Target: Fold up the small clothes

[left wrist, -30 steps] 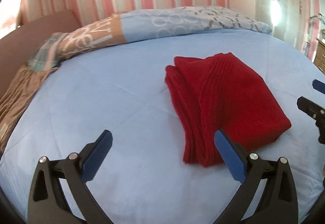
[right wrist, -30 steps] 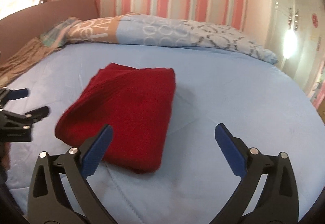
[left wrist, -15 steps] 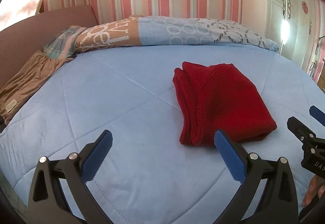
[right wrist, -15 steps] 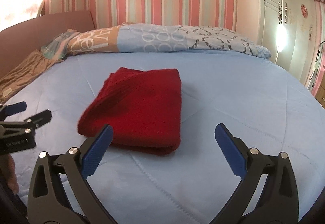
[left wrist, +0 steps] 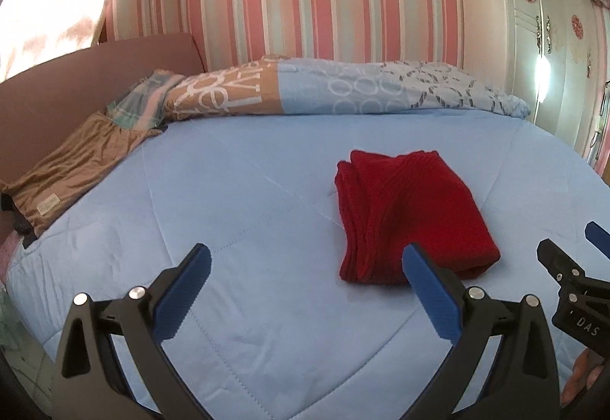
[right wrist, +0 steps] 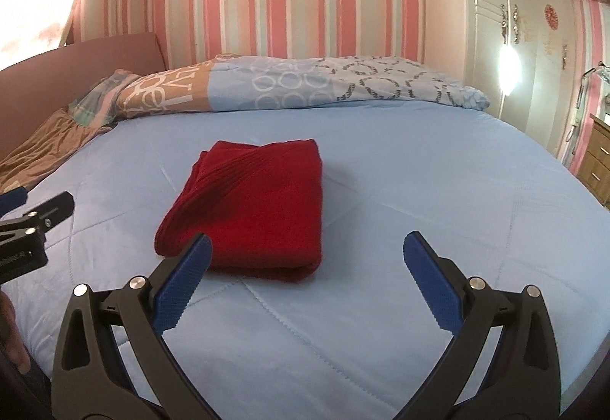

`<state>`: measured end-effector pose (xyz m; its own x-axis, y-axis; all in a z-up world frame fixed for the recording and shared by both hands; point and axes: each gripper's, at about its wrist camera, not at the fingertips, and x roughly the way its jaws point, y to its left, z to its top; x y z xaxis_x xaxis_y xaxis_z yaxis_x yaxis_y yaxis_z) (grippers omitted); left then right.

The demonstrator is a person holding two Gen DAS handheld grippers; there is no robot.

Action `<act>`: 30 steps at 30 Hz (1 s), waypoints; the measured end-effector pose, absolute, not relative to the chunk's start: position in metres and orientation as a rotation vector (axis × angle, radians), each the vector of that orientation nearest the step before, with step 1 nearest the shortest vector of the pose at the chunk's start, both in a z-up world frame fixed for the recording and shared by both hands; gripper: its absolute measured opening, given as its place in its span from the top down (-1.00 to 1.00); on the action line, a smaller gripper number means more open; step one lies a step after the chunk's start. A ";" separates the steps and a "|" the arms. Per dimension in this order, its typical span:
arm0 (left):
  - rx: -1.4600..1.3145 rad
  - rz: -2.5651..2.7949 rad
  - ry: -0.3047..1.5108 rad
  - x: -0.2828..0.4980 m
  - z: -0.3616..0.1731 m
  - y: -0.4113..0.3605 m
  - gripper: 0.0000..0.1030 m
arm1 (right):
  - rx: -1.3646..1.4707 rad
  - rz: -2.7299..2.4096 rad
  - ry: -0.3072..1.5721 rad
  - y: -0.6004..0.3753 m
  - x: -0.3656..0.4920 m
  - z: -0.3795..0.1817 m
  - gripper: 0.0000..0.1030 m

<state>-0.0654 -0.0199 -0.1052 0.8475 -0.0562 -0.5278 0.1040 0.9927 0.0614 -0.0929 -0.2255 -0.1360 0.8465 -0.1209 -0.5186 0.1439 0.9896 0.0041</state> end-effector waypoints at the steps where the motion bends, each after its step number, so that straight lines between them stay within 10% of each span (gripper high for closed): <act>1: 0.093 -0.086 0.548 -0.066 -0.103 -0.021 -0.96 | 0.044 -0.143 0.541 -0.227 -0.094 -0.135 -0.94; 30: 0.086 -0.052 0.491 -0.070 -0.087 -0.013 -0.96 | -0.013 -0.154 0.524 -0.217 -0.088 -0.123 -0.94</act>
<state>-0.0702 -0.0128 -0.0873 0.8808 -0.0292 -0.4726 0.0707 0.9950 0.0702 -0.0880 -0.2174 -0.1231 0.8545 -0.1498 -0.4973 0.1431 0.9884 -0.0518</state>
